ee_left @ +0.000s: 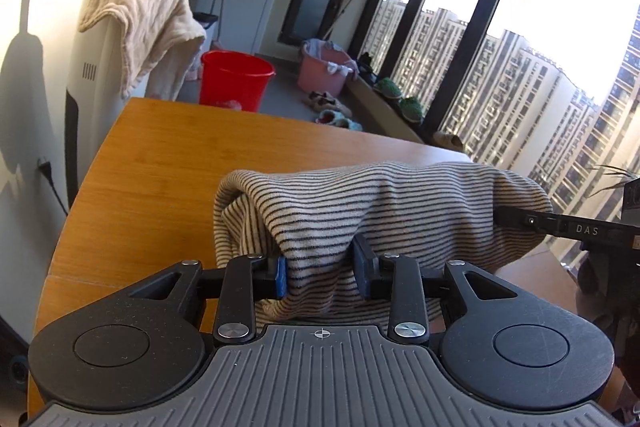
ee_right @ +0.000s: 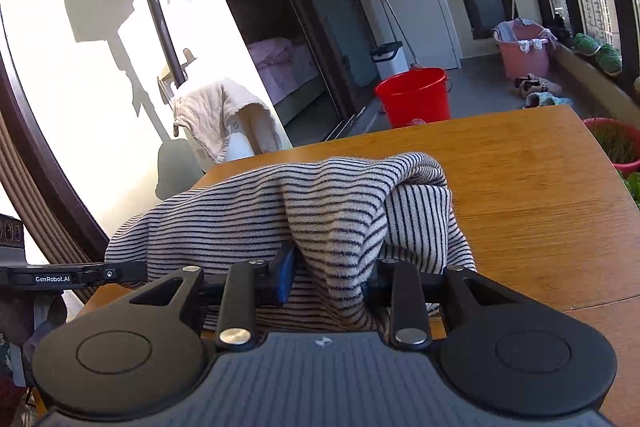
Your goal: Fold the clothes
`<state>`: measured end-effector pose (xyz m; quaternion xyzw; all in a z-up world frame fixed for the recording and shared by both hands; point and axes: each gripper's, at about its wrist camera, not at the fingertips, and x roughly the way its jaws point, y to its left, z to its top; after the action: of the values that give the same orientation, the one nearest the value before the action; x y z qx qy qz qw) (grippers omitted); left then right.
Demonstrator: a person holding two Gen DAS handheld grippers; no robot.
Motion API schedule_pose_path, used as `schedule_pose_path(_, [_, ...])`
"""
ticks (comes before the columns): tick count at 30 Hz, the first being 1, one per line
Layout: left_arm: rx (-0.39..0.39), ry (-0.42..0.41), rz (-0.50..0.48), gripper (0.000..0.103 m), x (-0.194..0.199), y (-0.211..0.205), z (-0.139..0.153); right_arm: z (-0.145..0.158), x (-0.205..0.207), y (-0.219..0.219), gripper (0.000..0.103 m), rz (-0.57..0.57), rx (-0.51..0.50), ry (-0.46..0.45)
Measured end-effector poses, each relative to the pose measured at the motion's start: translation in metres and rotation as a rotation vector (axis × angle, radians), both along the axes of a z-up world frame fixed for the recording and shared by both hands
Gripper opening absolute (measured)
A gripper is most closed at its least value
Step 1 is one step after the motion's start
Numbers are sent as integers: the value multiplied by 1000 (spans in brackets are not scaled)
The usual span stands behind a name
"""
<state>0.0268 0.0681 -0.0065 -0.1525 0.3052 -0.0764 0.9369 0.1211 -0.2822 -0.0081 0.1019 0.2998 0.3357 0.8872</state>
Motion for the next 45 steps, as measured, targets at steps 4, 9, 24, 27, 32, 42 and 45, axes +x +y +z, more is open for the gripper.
schedule_pose_path(4, [-40, 14, -12, 39, -17, 6, -2, 2, -10, -2, 28, -10, -21, -8])
schedule_pose_path(9, [-12, -141, 41, 63, -31, 9, 45, 6, -13, 10, 32, -13, -101, -79])
schedule_pose_path(24, [115, -62, 56, 62, -9, -25, 1, -17, -5, -10, 59, -94, -26, 71])
schedule_pose_path(27, [147, -60, 69, 63, 1, -17, 0, -17, -20, 7, 56, -71, -72, 35])
schedule_pose_path(32, [218, -44, 107, 69, 25, 4, 3, -8, -36, 18, 40, -29, -66, 1])
schedule_pose_path(42, [159, -7, 78, 71, 7, 1, -11, -16, 1, 7, 40, -86, -179, 31])
schedule_pose_path(45, [206, -45, 109, 69, -7, -7, 5, -17, -2, 6, 40, -111, -181, 29])
